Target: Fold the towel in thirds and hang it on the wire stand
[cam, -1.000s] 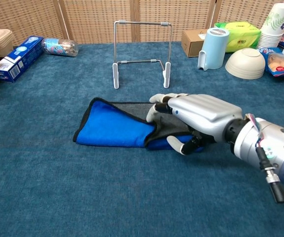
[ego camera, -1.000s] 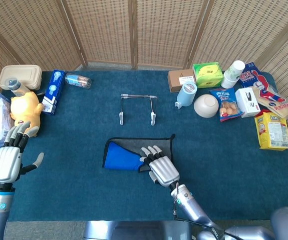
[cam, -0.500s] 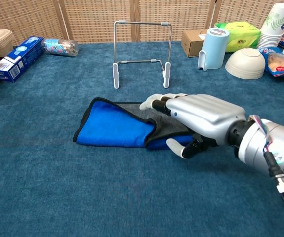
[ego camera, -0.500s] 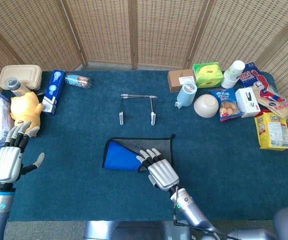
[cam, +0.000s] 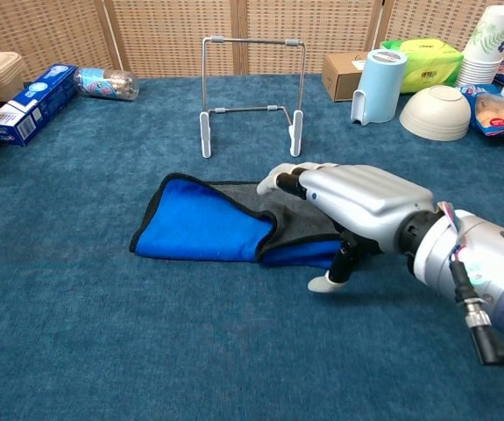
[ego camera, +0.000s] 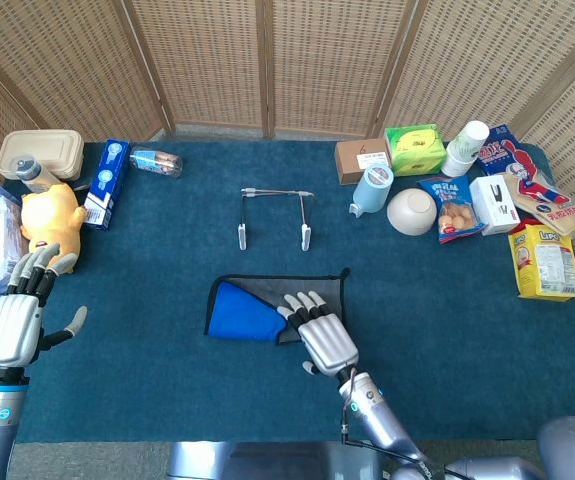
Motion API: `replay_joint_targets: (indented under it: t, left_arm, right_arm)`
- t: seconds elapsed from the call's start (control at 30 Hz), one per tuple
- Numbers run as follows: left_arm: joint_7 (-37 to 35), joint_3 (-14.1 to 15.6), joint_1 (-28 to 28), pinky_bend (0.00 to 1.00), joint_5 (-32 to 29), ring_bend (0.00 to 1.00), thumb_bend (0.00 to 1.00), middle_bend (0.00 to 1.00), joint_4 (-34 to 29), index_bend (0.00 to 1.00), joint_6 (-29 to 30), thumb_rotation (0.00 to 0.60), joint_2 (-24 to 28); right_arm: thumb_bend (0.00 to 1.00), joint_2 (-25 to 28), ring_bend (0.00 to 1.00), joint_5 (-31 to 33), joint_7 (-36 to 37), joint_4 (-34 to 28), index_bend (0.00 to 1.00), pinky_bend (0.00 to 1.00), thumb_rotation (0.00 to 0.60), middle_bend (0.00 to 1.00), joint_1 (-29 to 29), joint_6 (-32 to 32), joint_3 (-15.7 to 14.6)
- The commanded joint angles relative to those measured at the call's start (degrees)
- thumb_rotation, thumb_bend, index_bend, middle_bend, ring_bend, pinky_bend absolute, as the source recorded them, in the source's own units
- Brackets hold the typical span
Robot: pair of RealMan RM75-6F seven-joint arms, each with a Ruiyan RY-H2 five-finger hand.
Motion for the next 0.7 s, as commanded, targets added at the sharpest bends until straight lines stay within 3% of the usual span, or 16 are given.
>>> replay_joint_targets:
  t: [0.03, 0.4, 0.7]
  left_arm:
    - [0.1, 0.0, 0.0, 0.0, 0.0, 0.0, 0.44, 0.06, -0.1, 0.16, 0.1, 0.6, 0.0]
    - [0.6, -0.3, 0.4, 0.0, 0.0, 0.0, 0.44, 0.06, -0.7, 0.16, 0.8, 0.6, 0.5]
    - [0.8, -0.3, 0.5, 0.0, 0.1, 0.0, 0.44, 0.06, -1.0, 0.16, 0.9, 0.6, 0.6]
  right_arm:
    - [0.12, -0.6, 0.0, -0.1, 1.5, 1.1, 0.18, 0.05, 0.6, 0.08, -0.2, 0.0, 0.3]
    - [0.14, -2.3, 0.0, -0.8, 5.4, 6.7, 0.19, 0.06, 0.6, 0.09, 0.6, -1.6, 2.0]
    - [0.22, -2.9, 0.0, -1.8, 8.0, 9.4, 0.24, 0.06, 0.6, 0.12, 0.8, -1.4, 3.3]
